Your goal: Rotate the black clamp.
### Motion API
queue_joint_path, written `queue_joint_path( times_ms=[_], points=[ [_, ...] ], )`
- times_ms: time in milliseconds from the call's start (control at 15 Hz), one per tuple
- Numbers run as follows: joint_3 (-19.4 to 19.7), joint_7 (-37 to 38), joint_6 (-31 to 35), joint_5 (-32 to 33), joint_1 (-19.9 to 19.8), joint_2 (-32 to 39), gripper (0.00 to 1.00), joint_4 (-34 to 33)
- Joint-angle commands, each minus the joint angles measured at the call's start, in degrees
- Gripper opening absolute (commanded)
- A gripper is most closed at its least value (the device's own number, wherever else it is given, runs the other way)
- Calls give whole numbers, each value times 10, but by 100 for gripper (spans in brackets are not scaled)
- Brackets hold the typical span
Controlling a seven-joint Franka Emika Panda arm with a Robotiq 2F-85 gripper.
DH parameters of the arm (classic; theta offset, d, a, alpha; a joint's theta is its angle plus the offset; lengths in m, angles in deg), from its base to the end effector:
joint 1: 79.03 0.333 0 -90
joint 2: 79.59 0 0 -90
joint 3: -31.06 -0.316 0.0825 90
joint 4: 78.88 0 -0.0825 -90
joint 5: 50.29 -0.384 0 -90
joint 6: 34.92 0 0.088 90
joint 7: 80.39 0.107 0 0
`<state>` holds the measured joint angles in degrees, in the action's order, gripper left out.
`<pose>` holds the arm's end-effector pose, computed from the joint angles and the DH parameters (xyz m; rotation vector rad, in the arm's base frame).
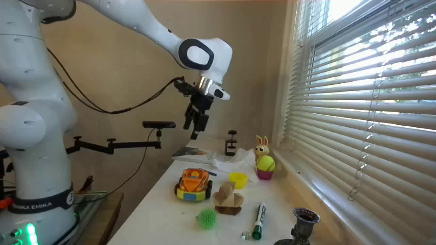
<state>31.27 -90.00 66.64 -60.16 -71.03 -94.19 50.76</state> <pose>0.4381 0.0750 0.4484 -2.9304 -0.3672 0.3450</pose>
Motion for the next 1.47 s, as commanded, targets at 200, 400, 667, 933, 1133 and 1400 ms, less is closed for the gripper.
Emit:
queue_joint_path(
  times_ms=[200, 400, 667, 933, 1133, 1400],
  points=[
    [-10, -2, -1, -2, -11, 0, 100, -1],
    [-10, -2, -1, -2, -11, 0, 100, -1],
    [-10, -2, -1, -2, -11, 0, 100, -1],
    [-10, -2, -1, -2, -11, 0, 100, -1],
    [-9, -21, 3, 9, -12, 9, 100, -13],
    [-10, -103, -8, 59, -10, 60, 100, -82]
  ],
)
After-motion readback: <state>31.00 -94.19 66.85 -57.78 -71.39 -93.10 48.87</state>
